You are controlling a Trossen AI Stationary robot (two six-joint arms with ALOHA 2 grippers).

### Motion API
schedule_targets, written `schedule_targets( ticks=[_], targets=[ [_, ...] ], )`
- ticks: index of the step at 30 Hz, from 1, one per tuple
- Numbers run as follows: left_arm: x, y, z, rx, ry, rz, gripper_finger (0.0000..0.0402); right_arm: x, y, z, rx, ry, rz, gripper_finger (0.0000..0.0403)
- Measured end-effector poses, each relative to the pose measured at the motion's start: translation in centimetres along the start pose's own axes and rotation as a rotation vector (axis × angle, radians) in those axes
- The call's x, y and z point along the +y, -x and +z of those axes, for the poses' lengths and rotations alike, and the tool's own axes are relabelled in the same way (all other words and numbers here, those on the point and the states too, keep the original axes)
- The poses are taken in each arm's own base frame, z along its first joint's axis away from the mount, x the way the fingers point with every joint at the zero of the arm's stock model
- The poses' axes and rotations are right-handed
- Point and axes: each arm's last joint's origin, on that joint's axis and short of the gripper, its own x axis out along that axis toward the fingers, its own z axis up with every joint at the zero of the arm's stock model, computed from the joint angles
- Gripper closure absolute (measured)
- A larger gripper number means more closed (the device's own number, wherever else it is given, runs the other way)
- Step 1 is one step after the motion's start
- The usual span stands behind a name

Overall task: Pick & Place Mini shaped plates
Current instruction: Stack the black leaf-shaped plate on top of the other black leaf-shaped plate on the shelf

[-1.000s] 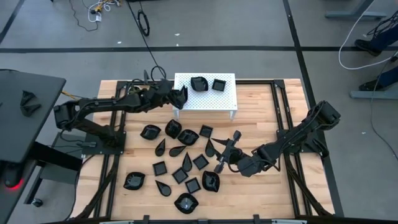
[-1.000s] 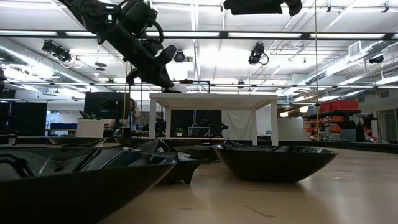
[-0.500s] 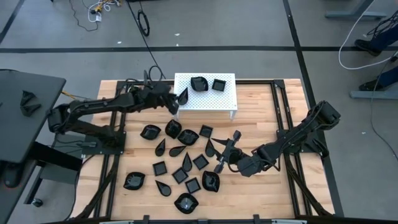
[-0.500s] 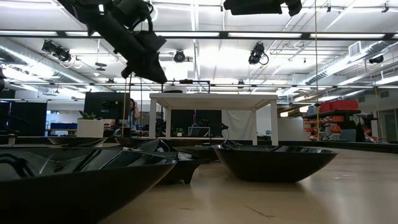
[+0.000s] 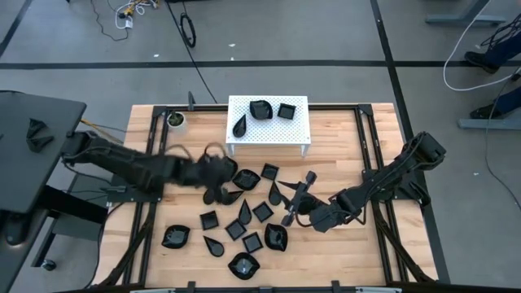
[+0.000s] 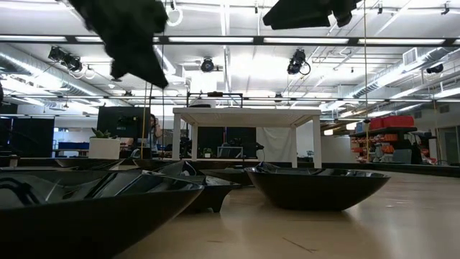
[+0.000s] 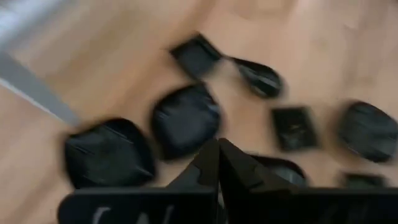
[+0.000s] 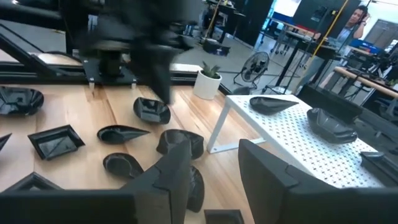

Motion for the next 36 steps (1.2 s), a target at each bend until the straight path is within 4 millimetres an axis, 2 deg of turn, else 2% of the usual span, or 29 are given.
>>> schedule_targets(
  ticks=[3, 6, 12, 15, 23, 32, 36],
  targets=[
    [-2.7, 1.4, -2.1, 0.019, 0.017, -0.085, 0.0396, -0.2, -0.2, -0.4, 0.006, -0.014, -0.007, 0.0263],
    [-4.4, 2.7, -4.1, 0.076, 0.068, -0.148, 0.0398, -0.4, -0.5, -0.5, 0.01, -0.028, -0.017, 0.0263],
    [-5.0, 5.0, -8.3, 0.368, 0.16, -0.125, 0.0397, -0.6, -0.9, -0.5, 0.011, -0.052, -0.031, 0.0263],
    [-5.1, 6.0, -9.7, 0.424, 0.213, -0.091, 0.039, -0.7, -1.0, -0.4, 0.01, -0.065, -0.022, 0.0263],
    [-5.6, 7.0, -10.7, 0.423, 0.431, -0.056, 0.0352, -0.6, -1.3, -0.4, 0.024, -0.094, 0.051, 0.0263],
    [-4.8, 7.0, -11.0, 0.464, 0.616, 0.072, 0.0239, -0.7, -1.3, -0.4, 0.026, -0.094, 0.056, 0.0263],
    [-4.4, 7.1, -11.2, 0.475, 0.657, 0.128, 0.0207, -0.7, -1.3, -0.4, 0.026, -0.094, 0.057, 0.0263]
  ],
)
